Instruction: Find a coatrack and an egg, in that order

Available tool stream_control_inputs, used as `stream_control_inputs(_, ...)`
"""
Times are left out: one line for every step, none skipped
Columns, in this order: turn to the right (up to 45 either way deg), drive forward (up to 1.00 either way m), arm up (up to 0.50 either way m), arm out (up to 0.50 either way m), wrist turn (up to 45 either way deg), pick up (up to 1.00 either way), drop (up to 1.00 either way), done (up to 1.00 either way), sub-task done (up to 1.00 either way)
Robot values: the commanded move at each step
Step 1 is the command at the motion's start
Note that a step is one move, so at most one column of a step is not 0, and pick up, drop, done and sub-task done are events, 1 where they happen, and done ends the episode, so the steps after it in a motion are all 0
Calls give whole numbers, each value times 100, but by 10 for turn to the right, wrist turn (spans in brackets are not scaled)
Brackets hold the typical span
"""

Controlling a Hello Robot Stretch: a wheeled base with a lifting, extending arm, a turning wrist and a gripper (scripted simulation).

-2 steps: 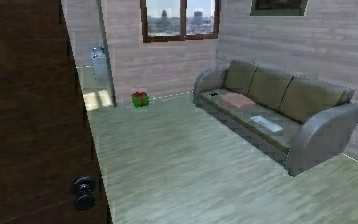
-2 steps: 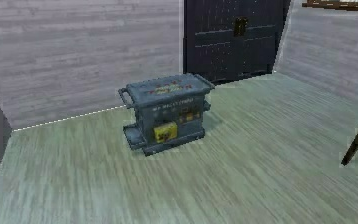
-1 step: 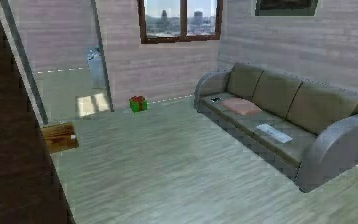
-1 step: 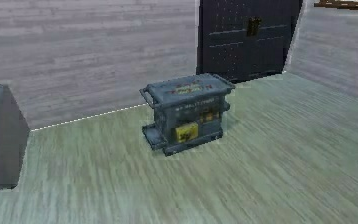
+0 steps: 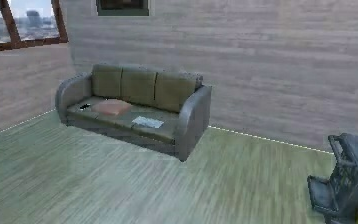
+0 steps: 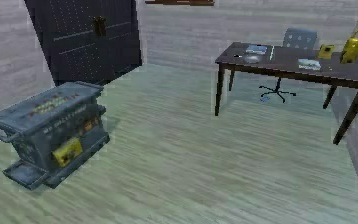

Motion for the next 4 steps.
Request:
stream_control_inputs(0,50,0,0,0,0,0,0,0)
stream_control_inputs(-450,0,0,0,0,0,0,0,0)
stream_control_inputs(-150,0,0,0,0,0,0,0,0)
stream_control_inputs(0,65,0,0,0,0,0,0,0)
